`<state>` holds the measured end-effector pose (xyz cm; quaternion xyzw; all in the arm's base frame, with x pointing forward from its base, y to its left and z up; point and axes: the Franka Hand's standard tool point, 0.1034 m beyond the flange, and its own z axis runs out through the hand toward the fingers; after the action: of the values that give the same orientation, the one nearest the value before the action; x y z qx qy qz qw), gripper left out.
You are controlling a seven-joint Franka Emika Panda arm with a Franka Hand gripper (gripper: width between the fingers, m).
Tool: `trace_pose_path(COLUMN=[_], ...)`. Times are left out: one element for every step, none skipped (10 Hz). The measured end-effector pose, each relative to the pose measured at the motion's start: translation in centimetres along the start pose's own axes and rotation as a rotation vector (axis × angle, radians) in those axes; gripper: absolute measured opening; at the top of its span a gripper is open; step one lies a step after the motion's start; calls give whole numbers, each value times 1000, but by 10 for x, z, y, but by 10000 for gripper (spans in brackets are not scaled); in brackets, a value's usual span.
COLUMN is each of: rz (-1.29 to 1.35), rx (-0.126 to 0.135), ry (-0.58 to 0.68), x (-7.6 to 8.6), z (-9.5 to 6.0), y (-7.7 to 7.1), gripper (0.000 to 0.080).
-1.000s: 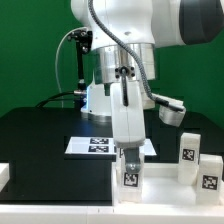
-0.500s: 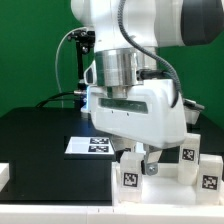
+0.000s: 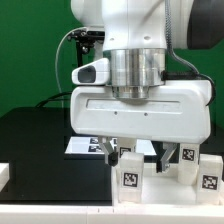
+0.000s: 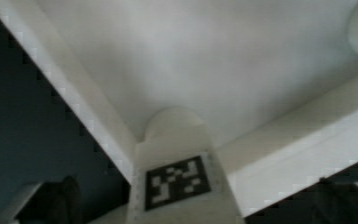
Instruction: Assemble square table
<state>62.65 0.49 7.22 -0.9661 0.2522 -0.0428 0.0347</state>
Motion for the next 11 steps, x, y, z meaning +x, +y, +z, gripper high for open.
trace_pose_path(rz=[18, 31, 64, 135, 246, 355, 476, 603, 746, 869, 952], rx=[-2, -2, -2, -3, -1, 1, 9, 24, 50, 70, 84], ry=[-2, -2, -2, -4, 1, 19, 51, 67, 66, 52, 33], x=[-1, -1, -1, -1, -2, -3, -5, -6, -5, -4, -3], z=[1, 1, 1, 2, 2, 3, 3, 4, 3, 2, 1], y=[1, 1, 1, 1, 0, -2, -4, -5, -6, -7, -8], gripper=[648, 521, 381, 285, 285, 285, 285, 285, 285, 285, 285])
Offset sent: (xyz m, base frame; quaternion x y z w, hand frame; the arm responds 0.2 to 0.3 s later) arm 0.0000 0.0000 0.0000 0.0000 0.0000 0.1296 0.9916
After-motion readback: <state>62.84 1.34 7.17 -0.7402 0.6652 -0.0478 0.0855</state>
